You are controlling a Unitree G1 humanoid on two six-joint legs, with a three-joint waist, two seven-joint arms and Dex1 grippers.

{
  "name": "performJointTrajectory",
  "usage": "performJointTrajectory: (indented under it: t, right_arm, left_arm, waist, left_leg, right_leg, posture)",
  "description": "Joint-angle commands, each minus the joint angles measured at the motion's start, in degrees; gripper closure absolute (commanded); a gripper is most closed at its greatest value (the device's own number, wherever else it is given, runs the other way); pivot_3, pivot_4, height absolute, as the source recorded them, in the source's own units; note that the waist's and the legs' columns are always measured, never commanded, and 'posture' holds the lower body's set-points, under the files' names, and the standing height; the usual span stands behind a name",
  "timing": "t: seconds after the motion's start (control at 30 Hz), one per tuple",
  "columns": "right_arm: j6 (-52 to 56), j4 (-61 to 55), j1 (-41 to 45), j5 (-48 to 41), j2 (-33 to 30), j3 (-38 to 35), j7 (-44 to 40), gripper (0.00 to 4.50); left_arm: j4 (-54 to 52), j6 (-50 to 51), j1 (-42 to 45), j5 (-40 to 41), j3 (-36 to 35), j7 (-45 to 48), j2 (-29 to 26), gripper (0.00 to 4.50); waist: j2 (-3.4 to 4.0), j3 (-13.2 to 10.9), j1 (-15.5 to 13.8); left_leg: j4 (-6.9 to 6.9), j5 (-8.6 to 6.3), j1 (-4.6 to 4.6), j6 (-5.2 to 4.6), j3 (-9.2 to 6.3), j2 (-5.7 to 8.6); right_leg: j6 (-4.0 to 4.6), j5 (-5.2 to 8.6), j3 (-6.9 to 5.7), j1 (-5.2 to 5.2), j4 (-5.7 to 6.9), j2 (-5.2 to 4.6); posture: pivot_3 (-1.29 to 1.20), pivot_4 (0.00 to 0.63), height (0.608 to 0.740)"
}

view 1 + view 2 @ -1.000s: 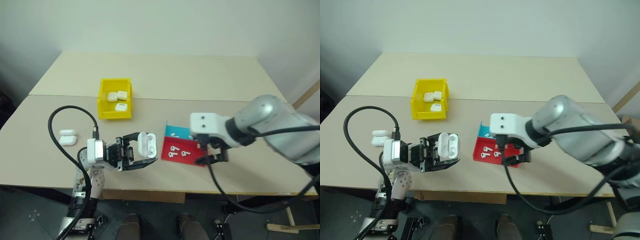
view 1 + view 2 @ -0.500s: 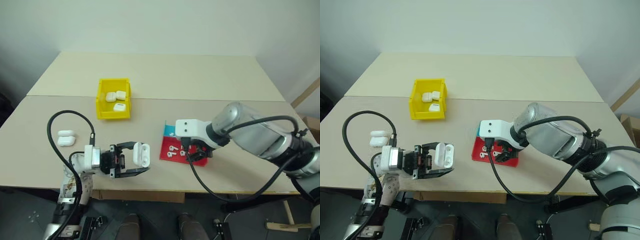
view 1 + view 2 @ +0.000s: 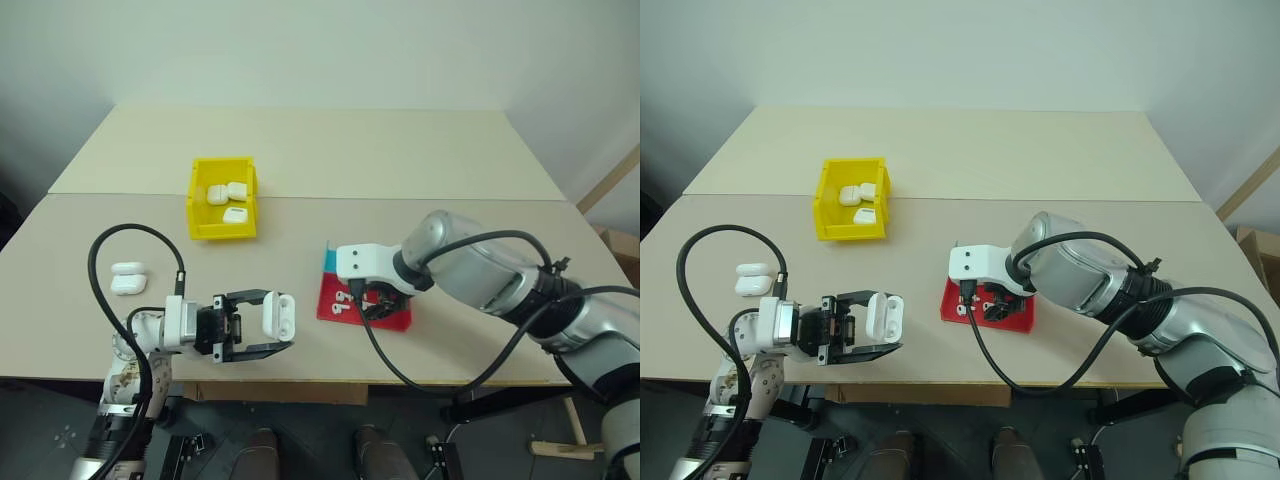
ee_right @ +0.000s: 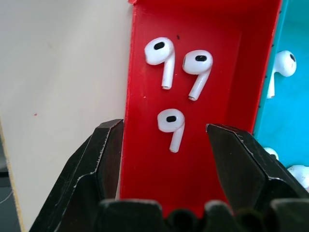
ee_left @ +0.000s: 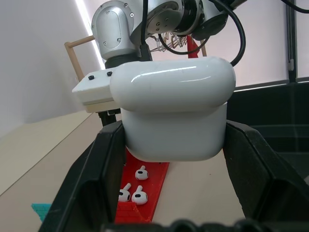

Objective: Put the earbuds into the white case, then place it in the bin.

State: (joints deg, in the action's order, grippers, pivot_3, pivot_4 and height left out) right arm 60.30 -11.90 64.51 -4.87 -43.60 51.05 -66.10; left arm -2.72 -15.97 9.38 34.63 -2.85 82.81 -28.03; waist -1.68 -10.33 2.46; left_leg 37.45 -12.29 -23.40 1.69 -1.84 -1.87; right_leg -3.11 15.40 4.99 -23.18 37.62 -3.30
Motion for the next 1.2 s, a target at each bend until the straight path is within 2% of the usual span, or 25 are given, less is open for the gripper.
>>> performJointTrajectory:
  t: [0.03,0.33,0.43,1.2]
  right_arm:
    - [-1.6,0.0,0.3,1.7,0.3,-1.0,-0.8,1.26]
    - [-3.0,1.8,-0.9,3.9,1.8,-1.2,-1.7,1.26]
    - [-3.6,2.2,-1.3,4.6,2.1,-1.2,-2.0,1.84]
    - [-6.7,5.3,-3.0,8.7,3.4,-1.1,-3.4,1.84]
  left_arm:
    - [-3.2,0.7,-0.5,0.3,-0.3,-1.3,-0.6,1.72]
    - [-4.0,1.1,-0.8,-0.5,-0.3,-2.7,-0.8,1.72]
    - [-4.1,1.2,-0.9,-1.1,-0.4,-3.8,-0.9,1.72]
    - [-3.7,1.3,-1.1,-2.6,0.0,-5.9,-1.8,1.72]
  waist:
    - [0.00,0.0,0.0]
    - [0.00,0.0,0.0]
    - [0.00,0.0,0.0]
    - [0.01,0.0,0.0]
  left_leg:
    - [0.00,0.00,0.00,0.00,0.00,0.00]
    - [-0.01,0.00,0.00,0.00,0.00,0.00]
    - [-0.01,0.00,0.00,0.00,0.00,0.01]
    - [-0.02,0.00,0.01,0.00,0.00,0.01]
  right_leg:
    - [0.00,0.00,0.00,0.00,0.00,0.00]
    - [0.00,0.00,0.00,0.00,0.00,0.00]
    - [0.00,0.00,0.00,0.00,0.00,0.00]
    - [0.00,0.00,-0.01,-0.01,0.00,0.00]
  posture:
    - [0.00,0.150,0.740]
    - [0.00,0.150,0.740]
    - [0.00,0.150,0.740]
    - [0.00,0.150,0.740]
